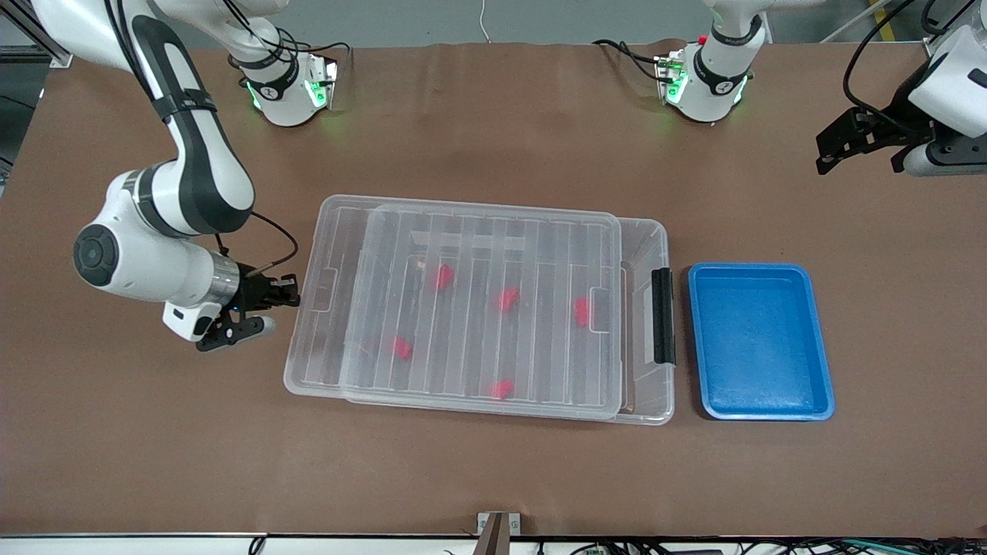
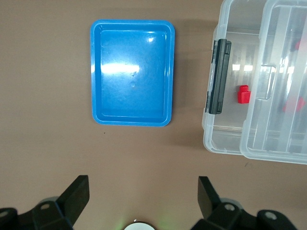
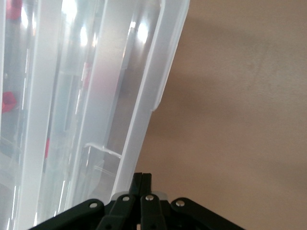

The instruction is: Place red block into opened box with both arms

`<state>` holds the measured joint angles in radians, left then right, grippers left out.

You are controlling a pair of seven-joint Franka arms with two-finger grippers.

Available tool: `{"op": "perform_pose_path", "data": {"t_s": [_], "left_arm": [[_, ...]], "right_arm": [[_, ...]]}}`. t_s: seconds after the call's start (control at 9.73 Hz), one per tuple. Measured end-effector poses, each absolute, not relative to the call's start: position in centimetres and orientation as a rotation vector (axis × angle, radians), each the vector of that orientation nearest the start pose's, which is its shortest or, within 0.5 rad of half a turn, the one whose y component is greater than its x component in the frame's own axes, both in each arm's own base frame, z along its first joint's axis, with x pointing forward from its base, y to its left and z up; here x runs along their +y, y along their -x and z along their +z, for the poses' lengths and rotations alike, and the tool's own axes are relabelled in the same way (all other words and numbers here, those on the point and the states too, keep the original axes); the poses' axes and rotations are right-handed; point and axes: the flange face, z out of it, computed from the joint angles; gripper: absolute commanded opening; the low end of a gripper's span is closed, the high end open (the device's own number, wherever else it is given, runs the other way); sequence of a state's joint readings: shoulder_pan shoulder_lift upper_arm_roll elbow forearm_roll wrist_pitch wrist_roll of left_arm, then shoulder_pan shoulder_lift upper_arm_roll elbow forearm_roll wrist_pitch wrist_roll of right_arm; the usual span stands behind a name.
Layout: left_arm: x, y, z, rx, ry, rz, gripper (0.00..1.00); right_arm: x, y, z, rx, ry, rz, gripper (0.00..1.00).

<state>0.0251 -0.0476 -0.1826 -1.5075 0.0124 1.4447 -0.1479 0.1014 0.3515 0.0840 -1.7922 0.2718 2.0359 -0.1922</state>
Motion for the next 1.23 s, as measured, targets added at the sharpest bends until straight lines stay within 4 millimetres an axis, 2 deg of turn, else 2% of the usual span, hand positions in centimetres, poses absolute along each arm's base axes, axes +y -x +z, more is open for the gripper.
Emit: {"op": "perform_pose_path", "data": {"t_s": [0.21,0.31,0.41,0.51,0.62,0.72,0.82,0.93,1.13,1.23], "left_arm": [[-8.4,-52.2,66.5,0.011,3.118,0.028,1.0],[-8.3,-52.5,66.1,0.011,3.12,0.029,1.0],[-8.3,-53.1,65.5,0.011,3.122,0.032,1.0],[-8.3,-53.7,64.6,0.011,3.123,0.049,1.0],[-8.5,-54.1,63.8,0.016,3.123,0.066,1.0],[-8.9,-54.3,63.4,0.029,3.124,0.072,1.0],[-9.3,-54.3,63.4,0.042,3.124,0.071,1.0],[-9.4,-54.2,63.6,0.043,3.124,0.067,1.0],[-8.7,-54.4,64.2,0.023,3.127,0.042,1.0],[-8.5,-54.4,64.4,0.016,3.128,0.033,1.0]], "right_arm": [[14.7,-61.9,34.3,-0.325,2.857,0.154,0.0],[15.3,-61.9,34.2,-0.324,2.858,0.155,0.06],[15.4,-62.0,34.2,-0.319,2.859,0.153,0.35],[15.2,-62.2,34.5,-0.3,2.862,0.149,0.98],[14.5,-62.4,35.3,-0.246,2.868,0.162,1.0],[12.7,-62.9,37.1,-0.164,2.896,0.151,1.0],[9.6,-63.4,40.8,-0.085,2.963,0.084,1.0],[6.6,-62.7,45.6,-0.035,3.051,0.015,1.0],[1.5,-59.5,54.3,0.097,3.136,-0.067,1.0],[-1.8,-57.7,57.7,0.182,3.139,-0.074,1.0]]}}
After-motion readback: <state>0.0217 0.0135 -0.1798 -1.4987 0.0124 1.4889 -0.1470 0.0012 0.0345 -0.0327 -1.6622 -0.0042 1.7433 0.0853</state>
